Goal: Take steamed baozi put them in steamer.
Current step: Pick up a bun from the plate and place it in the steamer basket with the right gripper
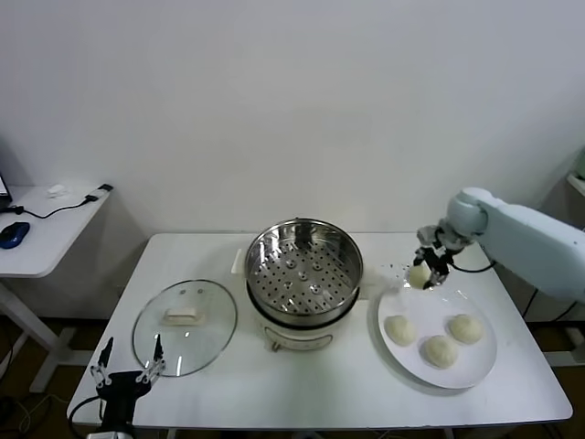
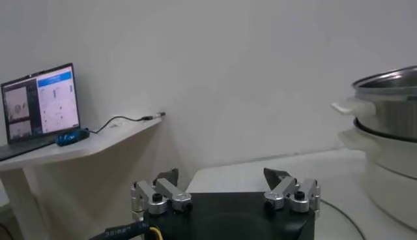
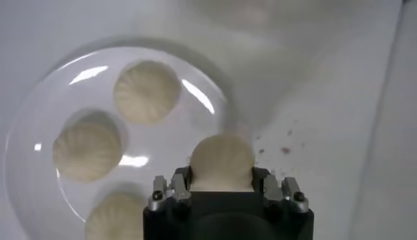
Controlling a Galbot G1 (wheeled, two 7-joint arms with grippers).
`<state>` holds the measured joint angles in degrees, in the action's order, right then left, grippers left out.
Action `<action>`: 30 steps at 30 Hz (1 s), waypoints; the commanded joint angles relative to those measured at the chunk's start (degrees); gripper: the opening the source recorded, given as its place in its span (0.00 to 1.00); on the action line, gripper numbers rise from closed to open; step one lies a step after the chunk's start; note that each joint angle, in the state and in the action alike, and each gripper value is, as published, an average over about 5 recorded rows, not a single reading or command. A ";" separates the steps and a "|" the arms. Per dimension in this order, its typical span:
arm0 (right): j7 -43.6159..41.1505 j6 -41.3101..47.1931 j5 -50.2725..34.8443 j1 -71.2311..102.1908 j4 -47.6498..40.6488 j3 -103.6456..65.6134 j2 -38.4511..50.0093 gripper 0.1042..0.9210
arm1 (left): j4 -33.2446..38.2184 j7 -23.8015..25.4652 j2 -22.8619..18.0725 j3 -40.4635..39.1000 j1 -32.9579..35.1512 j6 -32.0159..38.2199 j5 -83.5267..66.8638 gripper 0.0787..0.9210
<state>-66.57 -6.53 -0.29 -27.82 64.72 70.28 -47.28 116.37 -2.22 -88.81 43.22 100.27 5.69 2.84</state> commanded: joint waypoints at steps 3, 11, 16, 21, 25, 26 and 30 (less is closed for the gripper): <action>-1.75 -18.62 3.45 -18.90 6.30 9.60 -6.16 0.62 | 0.11 0.06 -0.20 0.00 0.03 -0.29 0.12 0.88; 2.00 -29.39 19.02 -14.71 8.82 1.67 -15.75 0.62 | -0.20 0.04 -0.50 -0.63 -0.92 -1.19 0.55 0.88; 4.30 -33.40 27.57 -7.69 6.35 -2.92 -21.91 0.63 | 0.18 0.10 -0.31 -0.84 -1.25 -1.83 0.91 0.88; 4.86 -33.27 29.25 -1.46 4.81 -3.98 -25.09 0.63 | 0.50 0.11 -0.17 -0.60 -1.07 -2.23 1.65 0.88; 5.49 -33.42 32.86 2.26 3.07 -4.75 -26.82 0.63 | 0.76 0.08 -0.19 -0.61 -0.88 -2.33 1.70 0.88; 5.77 -33.67 34.15 3.07 2.13 -5.07 -27.28 0.63 | 0.76 0.08 -0.20 -0.66 -0.86 -2.33 1.73 0.88; 6.78 -34.82 38.64 6.00 -2.94 -6.53 -29.21 0.63 | 0.78 0.08 -0.15 -0.75 -0.59 -2.25 1.83 0.88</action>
<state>-61.05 -38.16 31.23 -26.28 64.92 65.61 -72.61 117.05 -2.15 -89.02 42.50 99.66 3.56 4.46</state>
